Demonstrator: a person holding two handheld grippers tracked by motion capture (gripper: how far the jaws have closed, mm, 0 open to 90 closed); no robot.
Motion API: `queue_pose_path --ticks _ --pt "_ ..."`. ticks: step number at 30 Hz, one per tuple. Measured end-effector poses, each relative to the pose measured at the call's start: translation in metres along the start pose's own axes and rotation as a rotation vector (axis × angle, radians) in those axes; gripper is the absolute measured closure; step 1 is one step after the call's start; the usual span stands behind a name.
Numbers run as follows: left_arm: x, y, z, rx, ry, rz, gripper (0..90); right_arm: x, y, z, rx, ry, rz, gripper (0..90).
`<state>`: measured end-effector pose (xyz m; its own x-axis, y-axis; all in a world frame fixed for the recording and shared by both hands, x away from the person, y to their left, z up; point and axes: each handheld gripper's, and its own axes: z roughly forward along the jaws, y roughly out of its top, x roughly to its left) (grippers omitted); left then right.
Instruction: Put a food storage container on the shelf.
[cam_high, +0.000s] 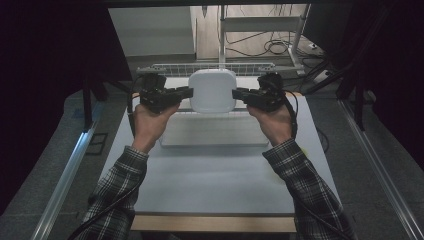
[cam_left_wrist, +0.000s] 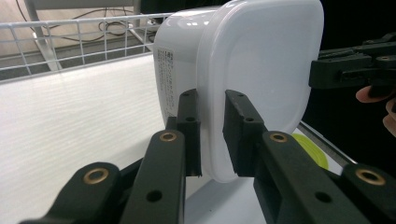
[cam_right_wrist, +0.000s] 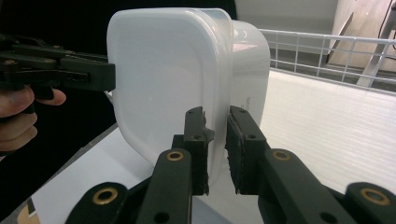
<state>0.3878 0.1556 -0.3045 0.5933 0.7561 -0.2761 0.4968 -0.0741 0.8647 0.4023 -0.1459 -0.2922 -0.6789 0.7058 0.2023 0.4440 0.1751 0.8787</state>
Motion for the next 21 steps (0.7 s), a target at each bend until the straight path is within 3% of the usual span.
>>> queue_pose_path --ticks 7,13,21 --pt "0.006 0.003 0.009 0.001 -0.003 -0.016 77.0 -0.011 0.002 0.010 0.002 -0.006 0.034 78.1" --pt "0.012 0.003 0.013 -0.011 -0.040 -0.041 73.5 -0.015 0.000 0.017 -0.010 -0.025 0.037 76.6" --pt "0.010 0.004 0.019 -0.028 -0.013 0.022 61.8 -0.015 0.002 0.024 -0.025 -0.049 -0.008 70.8"
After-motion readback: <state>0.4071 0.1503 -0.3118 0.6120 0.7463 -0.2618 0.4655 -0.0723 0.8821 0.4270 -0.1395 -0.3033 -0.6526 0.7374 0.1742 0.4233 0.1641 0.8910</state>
